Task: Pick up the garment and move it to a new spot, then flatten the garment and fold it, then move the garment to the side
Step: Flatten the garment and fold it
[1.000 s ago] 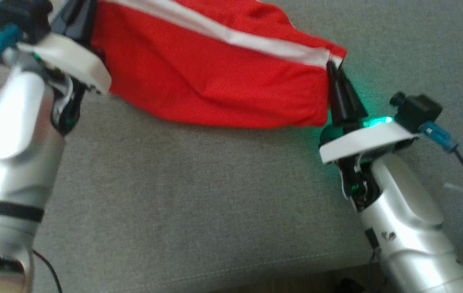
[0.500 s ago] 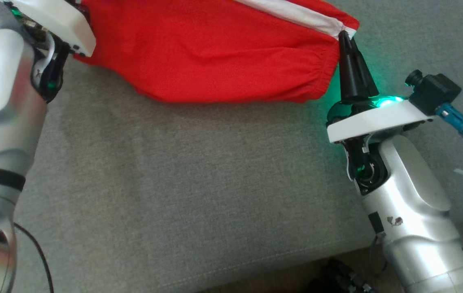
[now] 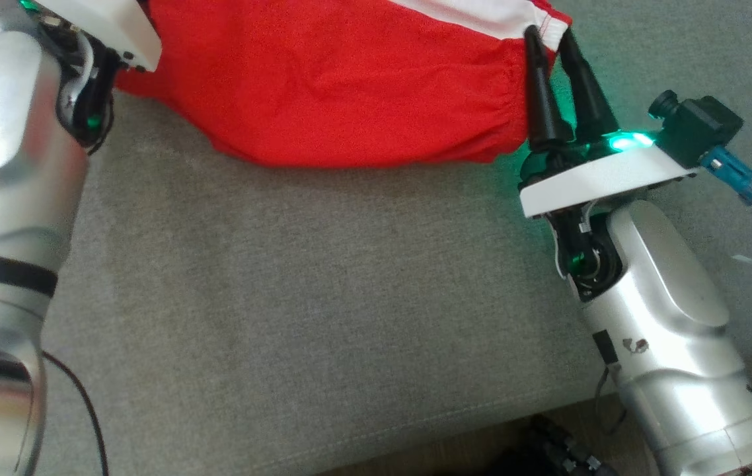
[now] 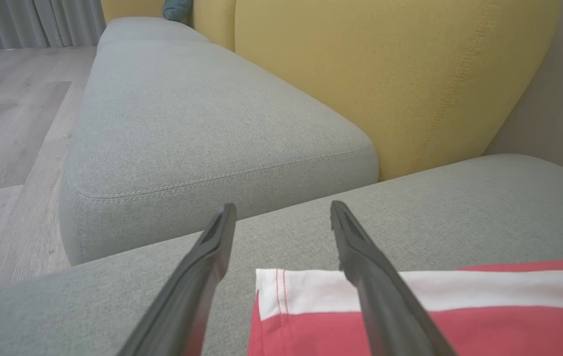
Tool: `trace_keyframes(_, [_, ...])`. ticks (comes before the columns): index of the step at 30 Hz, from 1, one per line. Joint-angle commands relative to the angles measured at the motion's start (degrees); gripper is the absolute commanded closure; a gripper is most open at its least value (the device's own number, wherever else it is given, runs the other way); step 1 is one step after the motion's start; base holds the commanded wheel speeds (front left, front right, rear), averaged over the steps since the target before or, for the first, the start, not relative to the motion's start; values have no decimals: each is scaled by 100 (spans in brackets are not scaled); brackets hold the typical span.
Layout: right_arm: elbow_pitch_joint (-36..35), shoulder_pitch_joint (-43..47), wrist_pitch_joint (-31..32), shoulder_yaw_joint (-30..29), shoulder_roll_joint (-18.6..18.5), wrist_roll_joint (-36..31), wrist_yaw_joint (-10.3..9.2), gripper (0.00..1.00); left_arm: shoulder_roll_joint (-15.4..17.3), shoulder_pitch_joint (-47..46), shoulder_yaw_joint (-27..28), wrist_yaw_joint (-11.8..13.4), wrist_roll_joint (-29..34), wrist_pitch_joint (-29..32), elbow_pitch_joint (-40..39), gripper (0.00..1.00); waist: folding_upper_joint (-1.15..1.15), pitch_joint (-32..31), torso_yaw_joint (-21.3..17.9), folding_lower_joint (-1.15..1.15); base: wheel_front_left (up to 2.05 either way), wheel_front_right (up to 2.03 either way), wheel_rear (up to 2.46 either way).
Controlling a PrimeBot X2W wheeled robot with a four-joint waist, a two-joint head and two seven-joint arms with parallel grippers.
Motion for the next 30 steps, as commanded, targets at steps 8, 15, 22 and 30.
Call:
trace_keyframes(8, [-197,275,-36,-406,63,-373,37,0,-43,481,525,29,193,-29,-80,0,0,-211,206,0,0,0,0])
trace_keyframes(15, [-266,632,-36,-878,63,-644,37,0,-273,1003,584,73,274,-29,403,0,0,-373,251,0,0,0,0])
trace_keyframes(22, [-303,808,-36,-1022,63,-713,37,0,-335,1072,562,240,335,-17,1093,0,0,-450,178,0,0,0,0])
trace_keyframes(30, [-231,938,-36,-1017,63,-714,37,0,-579,1134,336,68,237,84,1620,100,0,-638,168,0,0,0,0])
